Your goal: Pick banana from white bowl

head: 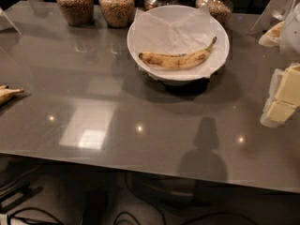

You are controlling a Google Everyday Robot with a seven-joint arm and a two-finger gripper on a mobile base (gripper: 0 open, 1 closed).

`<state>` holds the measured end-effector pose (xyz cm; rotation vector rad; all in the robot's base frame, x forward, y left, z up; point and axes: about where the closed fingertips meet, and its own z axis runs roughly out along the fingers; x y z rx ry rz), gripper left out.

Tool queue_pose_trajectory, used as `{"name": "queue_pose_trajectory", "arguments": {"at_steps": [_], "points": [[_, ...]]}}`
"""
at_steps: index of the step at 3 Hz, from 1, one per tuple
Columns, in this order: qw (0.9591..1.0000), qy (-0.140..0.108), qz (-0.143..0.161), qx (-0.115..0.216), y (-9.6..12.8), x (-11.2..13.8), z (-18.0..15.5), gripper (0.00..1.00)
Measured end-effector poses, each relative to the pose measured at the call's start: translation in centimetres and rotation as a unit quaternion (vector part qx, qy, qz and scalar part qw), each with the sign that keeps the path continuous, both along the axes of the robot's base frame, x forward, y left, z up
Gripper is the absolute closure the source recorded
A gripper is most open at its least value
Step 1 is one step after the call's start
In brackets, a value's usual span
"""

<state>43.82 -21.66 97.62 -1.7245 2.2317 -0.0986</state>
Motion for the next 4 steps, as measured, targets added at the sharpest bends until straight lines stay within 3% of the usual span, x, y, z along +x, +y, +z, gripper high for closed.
{"name": "queue_pose_trajectory", "arguments": {"at_steps": [1, 2, 3, 4], "points": [[1.0000, 0.000, 0.000, 0.000, 0.0, 0.0, 0.0, 0.00], [0.9995, -0.025, 0.013, 0.013, 0.7, 0.8, 0.3, 0.00], [0.9952, -0.078, 0.049, 0.034, 2.9, 3.5, 0.6, 0.00], [0.9845, -0.133, 0.093, 0.066, 6.2, 8.3, 1.3, 0.00]]}}
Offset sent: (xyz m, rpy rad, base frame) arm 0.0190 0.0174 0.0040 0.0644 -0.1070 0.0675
